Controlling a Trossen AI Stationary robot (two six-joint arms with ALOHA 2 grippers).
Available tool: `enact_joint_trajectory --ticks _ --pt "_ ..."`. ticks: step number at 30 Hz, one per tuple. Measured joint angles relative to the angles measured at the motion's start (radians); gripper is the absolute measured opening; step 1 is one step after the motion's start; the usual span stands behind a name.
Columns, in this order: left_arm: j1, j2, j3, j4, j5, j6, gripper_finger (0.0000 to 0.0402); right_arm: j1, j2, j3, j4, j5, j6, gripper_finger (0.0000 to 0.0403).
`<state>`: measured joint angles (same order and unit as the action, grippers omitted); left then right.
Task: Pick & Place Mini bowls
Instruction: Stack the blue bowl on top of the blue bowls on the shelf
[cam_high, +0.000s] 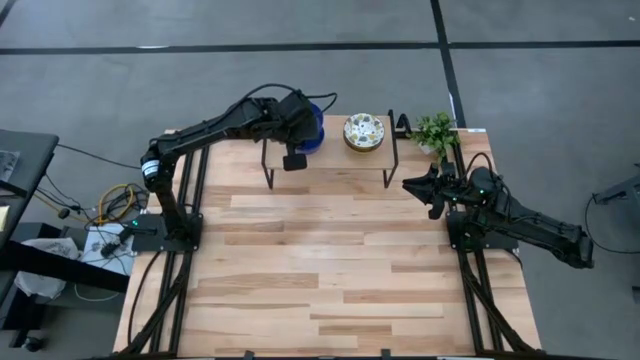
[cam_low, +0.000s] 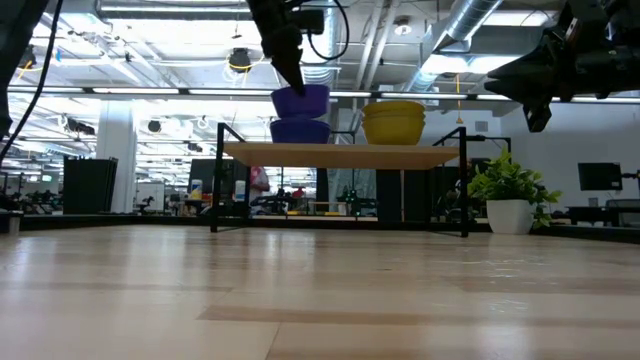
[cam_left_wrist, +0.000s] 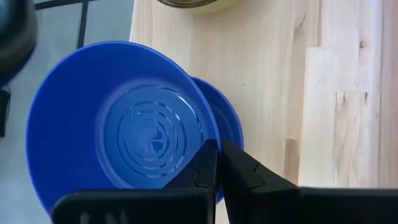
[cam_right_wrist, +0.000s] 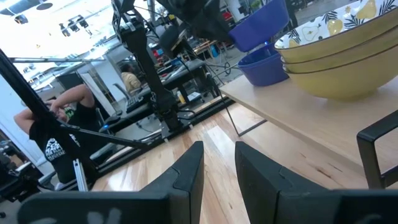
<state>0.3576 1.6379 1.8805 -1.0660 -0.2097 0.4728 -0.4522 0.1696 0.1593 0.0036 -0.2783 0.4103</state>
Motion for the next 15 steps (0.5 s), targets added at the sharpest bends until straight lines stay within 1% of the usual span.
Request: enact_joint_trajectory --ticks 8,15 --pt "0.0 0.001 -0.057 0.007 0.018 -0.007 0.0008 0.0 0.0 0.0 0.0 0.0 0.0 0.0082" --pt "0.006 0.001 -0.065 0.048 0.018 -0.008 0.0008 0.0 0.0 0.0 0.0 0.0 0.0 0.0082"
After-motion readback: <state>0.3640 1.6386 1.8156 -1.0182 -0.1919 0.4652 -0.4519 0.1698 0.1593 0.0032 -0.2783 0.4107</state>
